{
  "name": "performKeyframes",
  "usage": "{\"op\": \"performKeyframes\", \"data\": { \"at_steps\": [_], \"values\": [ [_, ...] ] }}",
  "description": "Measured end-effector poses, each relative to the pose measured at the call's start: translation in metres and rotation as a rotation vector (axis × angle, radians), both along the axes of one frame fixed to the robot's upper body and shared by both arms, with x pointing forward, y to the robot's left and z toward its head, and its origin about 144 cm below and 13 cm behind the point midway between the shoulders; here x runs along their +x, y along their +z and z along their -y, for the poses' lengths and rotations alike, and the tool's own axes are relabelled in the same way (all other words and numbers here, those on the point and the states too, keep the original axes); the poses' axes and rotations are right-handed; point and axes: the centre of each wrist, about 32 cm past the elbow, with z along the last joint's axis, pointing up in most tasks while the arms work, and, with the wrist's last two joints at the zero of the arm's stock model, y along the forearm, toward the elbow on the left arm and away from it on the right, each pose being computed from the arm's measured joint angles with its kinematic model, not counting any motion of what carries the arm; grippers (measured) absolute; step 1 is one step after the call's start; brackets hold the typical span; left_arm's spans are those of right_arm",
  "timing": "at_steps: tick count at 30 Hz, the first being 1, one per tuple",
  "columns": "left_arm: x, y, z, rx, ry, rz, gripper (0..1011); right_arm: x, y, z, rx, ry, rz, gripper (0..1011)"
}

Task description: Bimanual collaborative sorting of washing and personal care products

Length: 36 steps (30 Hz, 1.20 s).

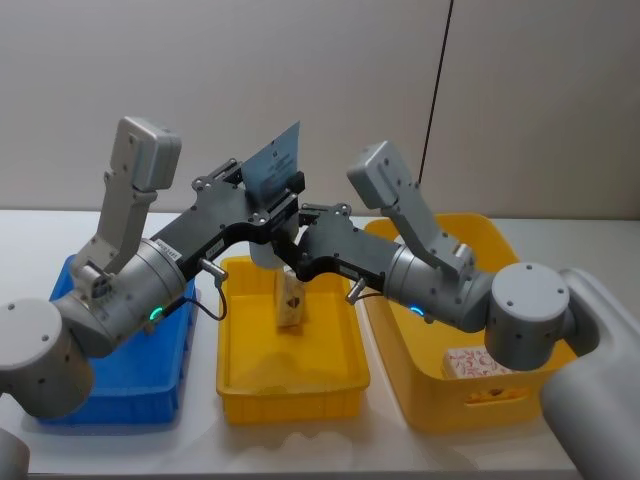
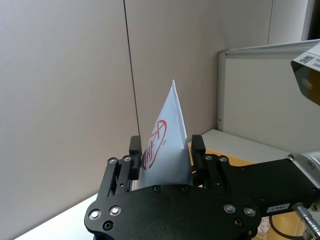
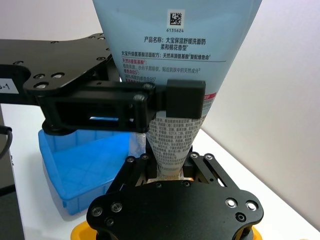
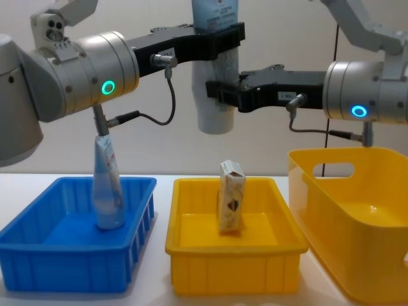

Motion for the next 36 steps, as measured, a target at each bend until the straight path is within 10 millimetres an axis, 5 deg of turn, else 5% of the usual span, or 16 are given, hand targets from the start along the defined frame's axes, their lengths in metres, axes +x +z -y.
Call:
{"op": "performKeyframes", "data": {
  "at_steps": [16,36],
  "values": [
    [0.0,0.0,0.0,0.0,0.0,0.0,1001,-0.005,-0.001,0.003,0.024,-0.083,0.0,146],
    [0.0,0.0,0.0,0.0,0.0,0.0,1001,-0.033,-0.01,0.051,0.062,-0.349,-0.004,142]
  ]
}}
